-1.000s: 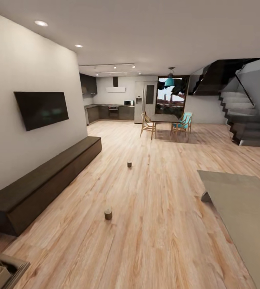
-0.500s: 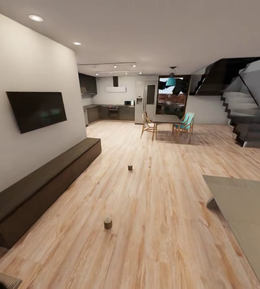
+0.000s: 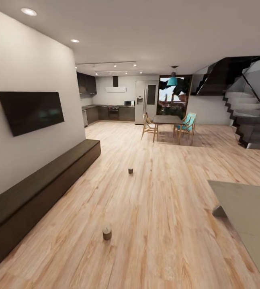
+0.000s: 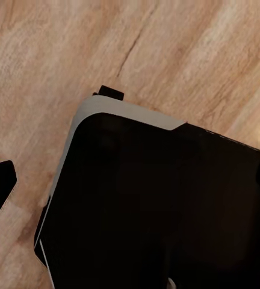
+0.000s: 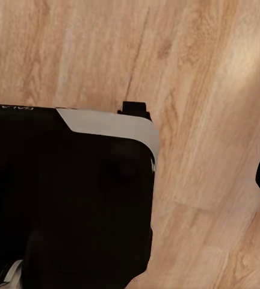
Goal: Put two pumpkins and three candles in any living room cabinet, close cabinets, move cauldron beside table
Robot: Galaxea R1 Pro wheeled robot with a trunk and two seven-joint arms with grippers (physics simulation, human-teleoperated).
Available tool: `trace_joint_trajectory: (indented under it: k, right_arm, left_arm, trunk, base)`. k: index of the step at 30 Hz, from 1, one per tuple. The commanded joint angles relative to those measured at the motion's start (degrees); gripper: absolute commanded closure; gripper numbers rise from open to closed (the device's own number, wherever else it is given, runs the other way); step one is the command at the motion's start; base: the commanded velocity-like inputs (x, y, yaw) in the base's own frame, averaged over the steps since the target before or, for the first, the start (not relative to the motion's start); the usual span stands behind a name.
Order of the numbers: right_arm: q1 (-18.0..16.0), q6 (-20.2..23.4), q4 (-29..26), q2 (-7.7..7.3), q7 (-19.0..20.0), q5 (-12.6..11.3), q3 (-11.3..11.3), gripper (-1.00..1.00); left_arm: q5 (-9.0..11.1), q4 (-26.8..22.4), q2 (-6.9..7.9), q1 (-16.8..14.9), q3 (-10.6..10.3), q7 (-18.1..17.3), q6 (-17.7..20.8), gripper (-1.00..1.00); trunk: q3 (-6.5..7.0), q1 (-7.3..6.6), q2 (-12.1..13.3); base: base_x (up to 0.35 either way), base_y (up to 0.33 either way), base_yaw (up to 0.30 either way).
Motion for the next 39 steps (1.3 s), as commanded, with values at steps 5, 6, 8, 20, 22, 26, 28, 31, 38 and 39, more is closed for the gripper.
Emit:
trace_joint_trajectory:
  k: [5, 6, 8, 20, 22, 26, 28, 31, 38, 39]
  right_arm:
    - [-0.04, 0.28, -0.07, 0.0, -0.06, 0.2, -0.05, -1.0]
    - [-0.02, 0.29, -0.08, 0.0, -0.01, 0.12, -0.12, -1.0]
    - [-0.04, 0.29, -0.09, 0.0, 0.08, 0.04, -0.18, -1.0]
    - [-0.02, 0.27, -0.09, 0.0, 0.11, 0.07, -0.2, -1.0]
    - [-0.01, 0.29, -0.09, 0.0, 0.11, 0.07, -0.21, -1.0]
    - [-0.01, 0.29, -0.09, 0.0, 0.04, 0.0, -0.28, -1.0]
    - [-0.05, 0.29, -0.09, 0.0, 0.03, -0.01, -0.29, -1.0]
    - [-0.02, 0.29, -0.09, 0.0, 0.02, -0.02, -0.29, -1.0]
    - [-0.02, 0.29, -0.09, 0.0, 0.06, -0.02, -0.29, -1.0]
    - [-0.02, 0.29, -0.09, 0.0, 0.09, -0.02, -0.29, -1.0]
  left_arm:
    - [0.16, 1.48, 0.0, -0.03, 0.05, 0.02, -0.07, -1.0]
    - [0.15, 1.68, 0.0, -0.03, 0.05, 0.02, -0.07, -1.0]
    - [0.15, 1.84, 0.0, -0.03, 0.05, 0.02, -0.07, -1.0]
    - [0.08, 1.88, 0.0, -0.03, -0.12, 0.02, -0.16, -1.0]
    - [0.22, 1.47, -0.04, -0.03, -0.07, -0.46, -0.11, -1.0]
    - [0.21, 1.43, 0.0, -0.03, -0.15, -0.73, -0.11, -1.0]
    - [0.17, 1.43, 0.0, -0.03, -0.2, -0.72, -0.05, -1.0]
    - [0.16, 1.43, 0.0, -0.03, -0.21, -0.63, 0.02, -1.0]
    - [0.23, 0.75, -0.36, -0.03, -0.13, -0.48, -0.05, -1.0]
    - [0.19, 0.58, -0.69, -0.03, -0.13, -0.26, -0.06, -1.0]
  trunk:
    - [-0.08, 0.04, -0.05]
    - [-0.08, 0.04, -0.05]
    - [-0.05, 0.04, -0.05]
    - [0.05, 0.04, -0.05]
    - [0.05, 0.04, -0.05]
    - [0.05, 0.04, -0.05]
    - [0.05, 0.04, -0.05]
    - [0.05, 0.04, -0.05]
    - [0.05, 0.04, -0.05]
    - [0.05, 0.04, -0.05]
  base:
    - [0.275, 0.183, 0.0]
    - [0.256, 0.204, 0.0]
    - [0.246, 0.212, -0.156]
    - [0.142, 0.12, -0.086]
    - [0.004, 0.003, -0.001]
    - [0.0, 0.0, 0.0]
    - [0.0, 0.0, 0.0]
    - [0.0, 0.0, 0.0]
    - [0.0, 0.0, 0.0]
    - [0.0, 0.0, 0.0]
